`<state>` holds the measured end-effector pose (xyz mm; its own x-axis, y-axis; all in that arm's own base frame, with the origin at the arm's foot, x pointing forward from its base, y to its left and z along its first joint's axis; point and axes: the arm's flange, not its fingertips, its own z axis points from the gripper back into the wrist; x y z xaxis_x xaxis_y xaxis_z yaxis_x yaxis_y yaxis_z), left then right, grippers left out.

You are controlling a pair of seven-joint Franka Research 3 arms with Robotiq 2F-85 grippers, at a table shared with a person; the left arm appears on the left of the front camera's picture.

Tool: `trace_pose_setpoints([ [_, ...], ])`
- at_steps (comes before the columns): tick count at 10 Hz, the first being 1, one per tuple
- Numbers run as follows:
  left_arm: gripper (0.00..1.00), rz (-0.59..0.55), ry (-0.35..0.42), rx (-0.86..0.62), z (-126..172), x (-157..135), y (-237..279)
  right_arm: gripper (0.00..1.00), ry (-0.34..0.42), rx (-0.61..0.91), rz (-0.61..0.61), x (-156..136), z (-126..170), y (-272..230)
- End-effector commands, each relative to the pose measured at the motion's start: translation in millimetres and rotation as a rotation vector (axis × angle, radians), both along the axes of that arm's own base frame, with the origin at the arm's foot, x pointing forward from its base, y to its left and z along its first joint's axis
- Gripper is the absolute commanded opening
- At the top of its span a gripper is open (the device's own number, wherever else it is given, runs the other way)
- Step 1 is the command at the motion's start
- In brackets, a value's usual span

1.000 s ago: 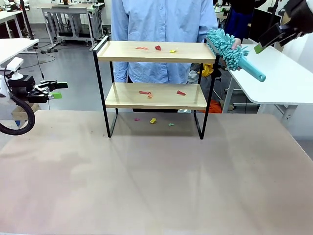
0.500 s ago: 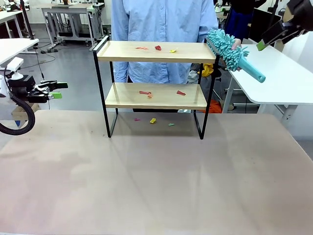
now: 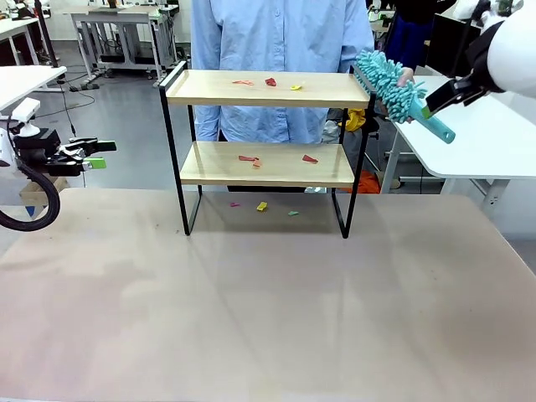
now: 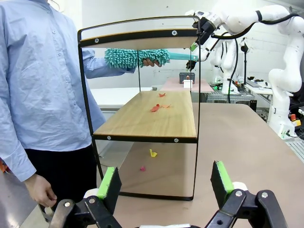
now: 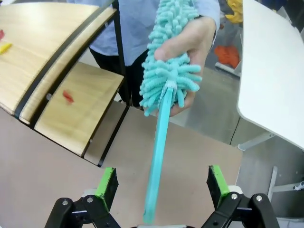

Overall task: Clean the shelf.
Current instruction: Pick up the Duster handed by the human.

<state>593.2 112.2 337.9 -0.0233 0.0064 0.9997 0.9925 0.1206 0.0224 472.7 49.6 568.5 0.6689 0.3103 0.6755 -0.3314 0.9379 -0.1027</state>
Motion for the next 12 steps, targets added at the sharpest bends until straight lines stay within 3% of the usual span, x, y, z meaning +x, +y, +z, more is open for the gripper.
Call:
trace_pose_setpoints([
  [1,1.0,0.0,0.0,0.001,3.3,-0.5,0.5,1.0,0.019,-0.02,-0.027,-2.9,-7.7,4.4],
  [6,1.0,0.0,0.0,0.001,3.3,-0.5,0.5,1.0,0.038,-0.025,-0.037,-0.3,-18.3,7.7],
  [7,1.0,0.0,0.0,0.001,3.3,-0.5,0.5,0.85,0.028,-0.019,-0.043,1.4,-19.1,9.5],
  [8,1.0,0.0,0.0,0.001,3.3,-0.5,0.5,0.4,0.035,-0.019,-0.042,2.3,-20.0,10.6],
  [9,1.0,0.0,0.0,0.001,3.3,-0.5,0.5,0.25,0.04,-0.023,-0.048,2.8,-20.7,10.6],
  [10,1.0,0.0,0.0,0.001,3.3,-0.5,0.5,0.0,0.042,-0.022,-0.054,2.9,-20.8,10.2],
  [12,1.0,0.0,0.0,0.001,3.3,-0.5,0.5,0.0,0.044,-0.031,-0.076,3.6,-21.0,10.4],
])
